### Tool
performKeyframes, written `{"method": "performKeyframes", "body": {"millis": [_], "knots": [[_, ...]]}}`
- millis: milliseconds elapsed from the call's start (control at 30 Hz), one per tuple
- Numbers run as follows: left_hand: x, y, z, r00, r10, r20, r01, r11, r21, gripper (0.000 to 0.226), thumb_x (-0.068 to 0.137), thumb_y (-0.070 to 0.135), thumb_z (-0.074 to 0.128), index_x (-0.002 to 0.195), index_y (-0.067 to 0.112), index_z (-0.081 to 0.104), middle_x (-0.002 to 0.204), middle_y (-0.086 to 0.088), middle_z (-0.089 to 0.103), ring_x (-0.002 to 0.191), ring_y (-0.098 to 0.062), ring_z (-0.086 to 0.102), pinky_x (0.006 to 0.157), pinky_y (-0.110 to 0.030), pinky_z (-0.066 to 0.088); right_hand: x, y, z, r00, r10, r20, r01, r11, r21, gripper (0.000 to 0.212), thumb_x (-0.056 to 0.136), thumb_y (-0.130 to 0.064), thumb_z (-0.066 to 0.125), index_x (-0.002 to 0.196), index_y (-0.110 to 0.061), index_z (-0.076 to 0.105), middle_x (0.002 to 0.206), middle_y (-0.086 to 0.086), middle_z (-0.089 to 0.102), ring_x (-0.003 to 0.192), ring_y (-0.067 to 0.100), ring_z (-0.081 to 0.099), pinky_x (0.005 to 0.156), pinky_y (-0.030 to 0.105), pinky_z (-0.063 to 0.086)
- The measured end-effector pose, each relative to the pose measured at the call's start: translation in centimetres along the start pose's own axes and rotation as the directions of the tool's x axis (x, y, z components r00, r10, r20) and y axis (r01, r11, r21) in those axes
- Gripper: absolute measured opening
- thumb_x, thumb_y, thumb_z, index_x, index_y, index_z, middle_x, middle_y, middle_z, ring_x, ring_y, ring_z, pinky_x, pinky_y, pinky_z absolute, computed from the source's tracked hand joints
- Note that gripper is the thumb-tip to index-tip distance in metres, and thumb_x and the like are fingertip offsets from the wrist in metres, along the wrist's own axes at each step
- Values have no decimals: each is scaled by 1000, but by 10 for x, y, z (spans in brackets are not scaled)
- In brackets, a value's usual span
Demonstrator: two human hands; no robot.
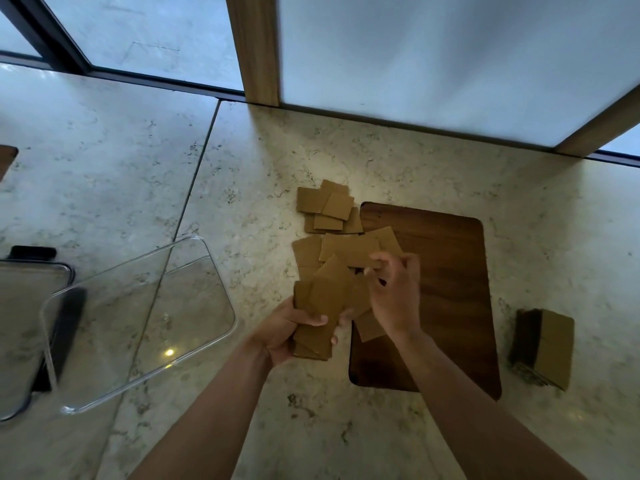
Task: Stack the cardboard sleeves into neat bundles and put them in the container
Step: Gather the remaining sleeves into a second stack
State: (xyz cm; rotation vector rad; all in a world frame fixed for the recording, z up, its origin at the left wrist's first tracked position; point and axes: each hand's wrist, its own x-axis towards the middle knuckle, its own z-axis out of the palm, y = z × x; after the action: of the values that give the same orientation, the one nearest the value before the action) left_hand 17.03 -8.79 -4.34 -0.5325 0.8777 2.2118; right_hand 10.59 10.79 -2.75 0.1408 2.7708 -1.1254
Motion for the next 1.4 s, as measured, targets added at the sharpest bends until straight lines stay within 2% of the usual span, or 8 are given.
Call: {"method": "performKeyframes", "body": {"millis": [167, 500, 633, 767, 900, 1067, 1267, 1400], "knots": [[2, -6, -13, 965, 190, -181, -229, 946, -229, 87, 77, -17, 71, 140, 41, 58, 101, -22, 68, 85, -32, 68, 76, -56, 61, -7, 9, 25, 974, -4, 226, 115, 869, -481, 63, 85, -59, 68, 134, -23, 53, 133, 8, 46, 125, 27, 44, 106, 40, 38], [15, 5, 14, 868, 321, -378, -260, 944, 205, 54, 80, 30, 87, 127, 36, 62, 121, -12, 68, 97, -32, 73, 69, -49, 64, -22, -7, 21, 915, 292, 278, -389, 820, 419, 17, 95, -38, 66, 85, -29, 76, 75, -16, 75, 74, 1, 71, 64, 17, 49], [22, -3, 14, 889, 250, -384, -235, 968, 86, 55, 90, -9, 67, 132, 28, 66, 113, -27, 75, 98, -44, 77, 71, -50, 65, -31, 8, 21, 996, 91, -11, -91, 996, -21, 42, 99, -47, 55, 100, -10, 74, 90, 6, 70, 83, 19, 65, 66, 19, 47], [18, -8, 7, 878, 288, -381, -305, 952, 18, 51, 88, -6, 73, 128, 25, 68, 111, -30, 72, 80, -39, 73, 70, -48, 62, -37, 24, 14, 977, 210, 27, -160, 816, -555, 69, 87, -63, 63, 136, -18, 49, 129, 11, 47, 119, 29, 44, 99, 42, 42], [12, -10, 6, 832, 335, -442, -331, 939, 89, 53, 71, 34, 90, 120, 31, 68, 97, -20, 78, 74, -34, 76, 62, -45, 63, -25, 27, 1, 947, 299, 117, -287, 951, -111, 36, 87, -37, 76, 107, -23, 50, 108, -1, 60, 91, 11, 58, 73, 26, 51], [8, -11, 8, 795, 405, -452, -296, 909, 294, 51, 84, 33, 86, 129, 37, 61, 103, -5, 79, 84, -24, 78, 67, -38, 65, -25, -7, 21, 853, 335, 401, -500, 747, 439, 10, 98, -33, 64, 103, -24, 64, 104, -3, 72, 86, 7, 69, 67, 20, 53], [2, 0, -7, 631, 371, -681, -302, 926, 225, 47, 94, 11, 72, 108, 55, 65, 113, -7, 75, 101, -33, 74, 81, -56, 65, -2, -30, 58, 991, 31, 130, -33, 999, 13, 21, 101, -31, 56, 108, -17, 69, 105, 2, 56, 100, 19, 56, 81, 16, 44], [-3, 0, -9, 589, 401, -701, -332, 912, 242, 38, 98, 23, 68, 118, 55, 61, 108, -9, 77, 93, -31, 77, 77, -50, 66, 13, -40, 73, 893, -237, 382, 414, 765, -493, 55, 94, -48, 62, 141, -23, 48, 128, 9, 43, 117, 25, 41, 104, 37, 38]]}}
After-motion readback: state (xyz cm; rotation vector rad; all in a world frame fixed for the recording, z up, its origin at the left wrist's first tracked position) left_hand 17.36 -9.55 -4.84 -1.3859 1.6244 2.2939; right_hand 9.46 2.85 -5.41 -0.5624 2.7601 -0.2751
